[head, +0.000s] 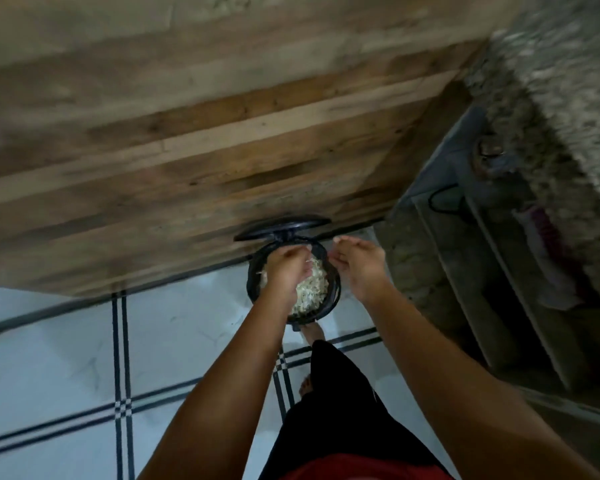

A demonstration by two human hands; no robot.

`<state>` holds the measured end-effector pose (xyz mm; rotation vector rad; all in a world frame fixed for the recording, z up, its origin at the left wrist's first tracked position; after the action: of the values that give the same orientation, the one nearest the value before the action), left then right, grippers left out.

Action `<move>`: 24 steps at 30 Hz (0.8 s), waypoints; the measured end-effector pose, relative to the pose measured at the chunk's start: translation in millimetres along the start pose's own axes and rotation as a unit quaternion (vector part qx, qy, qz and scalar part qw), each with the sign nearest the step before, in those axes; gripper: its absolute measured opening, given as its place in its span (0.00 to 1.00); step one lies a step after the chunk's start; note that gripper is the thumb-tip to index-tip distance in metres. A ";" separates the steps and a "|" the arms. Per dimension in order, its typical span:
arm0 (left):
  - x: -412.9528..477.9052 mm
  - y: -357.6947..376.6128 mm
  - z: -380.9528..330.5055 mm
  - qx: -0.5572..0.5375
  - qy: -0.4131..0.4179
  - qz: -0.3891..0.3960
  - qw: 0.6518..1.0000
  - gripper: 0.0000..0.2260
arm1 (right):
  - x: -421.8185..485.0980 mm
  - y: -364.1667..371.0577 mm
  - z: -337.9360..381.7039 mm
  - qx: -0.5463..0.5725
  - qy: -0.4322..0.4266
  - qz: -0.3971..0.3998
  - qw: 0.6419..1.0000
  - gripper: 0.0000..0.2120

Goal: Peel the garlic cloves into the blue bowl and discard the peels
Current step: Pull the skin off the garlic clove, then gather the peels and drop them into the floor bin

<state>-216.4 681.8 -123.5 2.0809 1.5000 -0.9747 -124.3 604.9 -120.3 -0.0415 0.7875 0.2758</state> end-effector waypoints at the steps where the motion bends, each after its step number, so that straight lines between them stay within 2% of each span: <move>1: -16.5 12.9 -7.1 -0.006 0.018 0.026 0.999 0.03 | -13.3 -14.4 13.0 0.029 -0.017 -0.002 0.999 0.06; 4: -75.0 59.7 -23.2 -0.008 0.063 0.105 0.992 0.05 | -53.6 -71.9 55.0 0.120 -0.067 -0.037 0.990 0.04; 8: -163.1 131.7 -25.3 0.011 0.102 0.223 0.969 0.06 | -102.7 -165.4 100.3 0.235 -0.132 -0.094 0.958 0.04; 16: -347.4 263.7 51.7 0.097 0.126 0.463 0.872 0.08 | -190.0 -381.8 128.0 0.381 -0.265 -0.223 0.857 0.04; 19: -412.5 300.1 101.1 0.117 0.105 0.528 0.834 0.05 | -222.7 -463.0 117.7 0.381 -0.298 -0.277 0.830 0.03; 24: -489.9 353.0 186.5 0.176 0.064 0.575 0.797 0.04 | -244.5 -583.9 93.6 0.270 -0.286 -0.406 0.825 0.03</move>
<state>-33.5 111.8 79.0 2.6864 -0.1376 -0.5905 -71.7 -0.6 79.8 0.2329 0.1687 -0.7356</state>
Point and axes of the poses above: each hand's wrist, its own x-axis towards the middle knuckle, its own y-axis out of the palm, z = x × y, the point moved 2 cm from there along x, towards the middle knuckle, and after that the axes turned 6 degrees about -z, right-handed, at the moved point
